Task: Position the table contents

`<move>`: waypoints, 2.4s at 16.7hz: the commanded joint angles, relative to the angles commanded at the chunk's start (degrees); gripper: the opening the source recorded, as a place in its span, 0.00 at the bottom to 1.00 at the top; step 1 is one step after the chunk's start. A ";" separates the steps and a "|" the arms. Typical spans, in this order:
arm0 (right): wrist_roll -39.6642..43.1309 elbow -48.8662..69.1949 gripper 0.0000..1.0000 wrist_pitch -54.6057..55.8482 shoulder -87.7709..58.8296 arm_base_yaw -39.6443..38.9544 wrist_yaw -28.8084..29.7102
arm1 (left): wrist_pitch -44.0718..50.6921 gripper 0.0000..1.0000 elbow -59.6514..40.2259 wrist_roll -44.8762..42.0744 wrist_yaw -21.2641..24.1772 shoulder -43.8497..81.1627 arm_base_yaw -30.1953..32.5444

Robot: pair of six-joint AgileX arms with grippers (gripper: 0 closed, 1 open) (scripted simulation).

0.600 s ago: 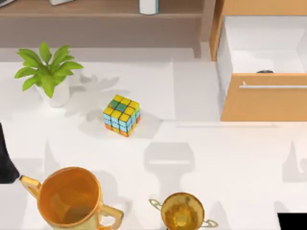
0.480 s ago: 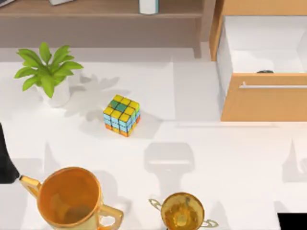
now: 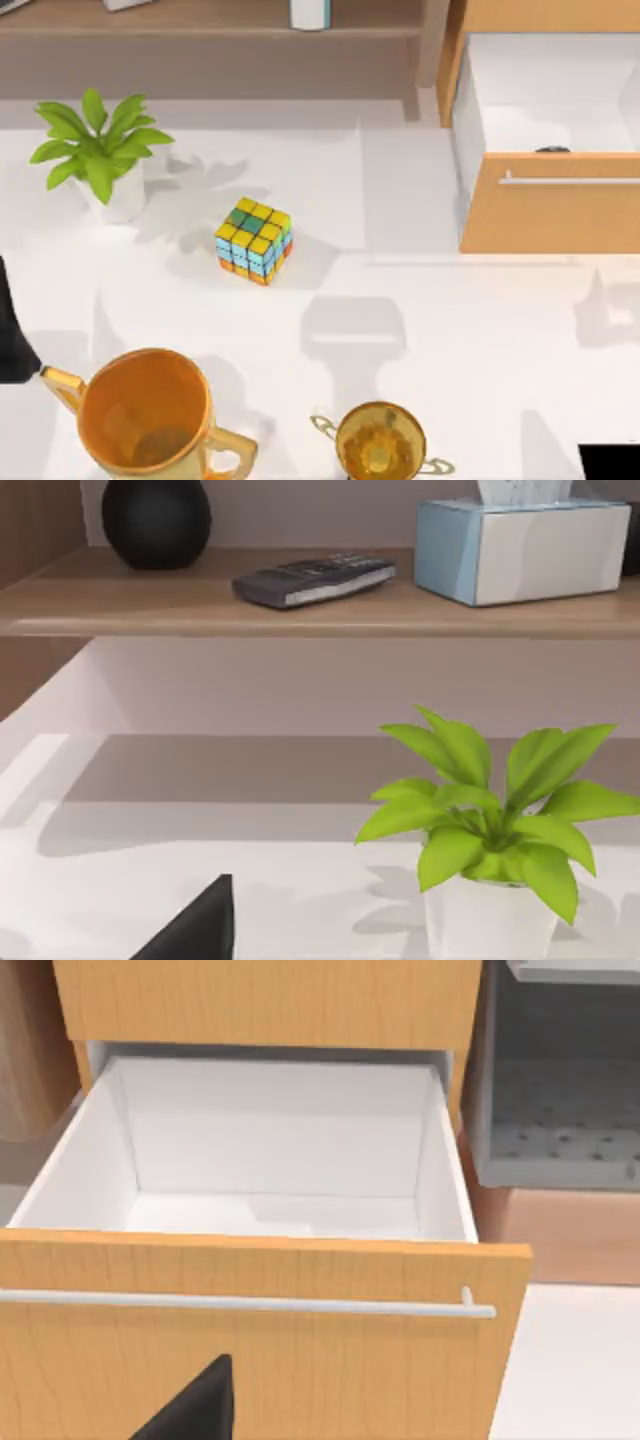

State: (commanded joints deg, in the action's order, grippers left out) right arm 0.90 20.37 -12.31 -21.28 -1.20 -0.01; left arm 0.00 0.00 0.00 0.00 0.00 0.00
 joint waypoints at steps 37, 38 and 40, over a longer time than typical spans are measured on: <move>4.28 100.70 1.00 -53.34 -118.42 -6.14 -0.03 | 0.00 1.00 0.00 0.00 0.00 0.00 0.00; 4.28 100.36 1.00 -52.88 -118.54 -6.14 -0.03 | 0.00 1.00 0.00 0.00 0.00 0.00 0.00; 4.30 99.92 1.00 -51.78 -119.14 -6.12 -0.02 | 0.00 1.00 0.00 0.00 0.00 0.00 0.00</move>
State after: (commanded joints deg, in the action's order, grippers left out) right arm 5.19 120.29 -64.09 -140.41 -7.32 -0.03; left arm 0.00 0.00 0.00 0.00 0.00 0.00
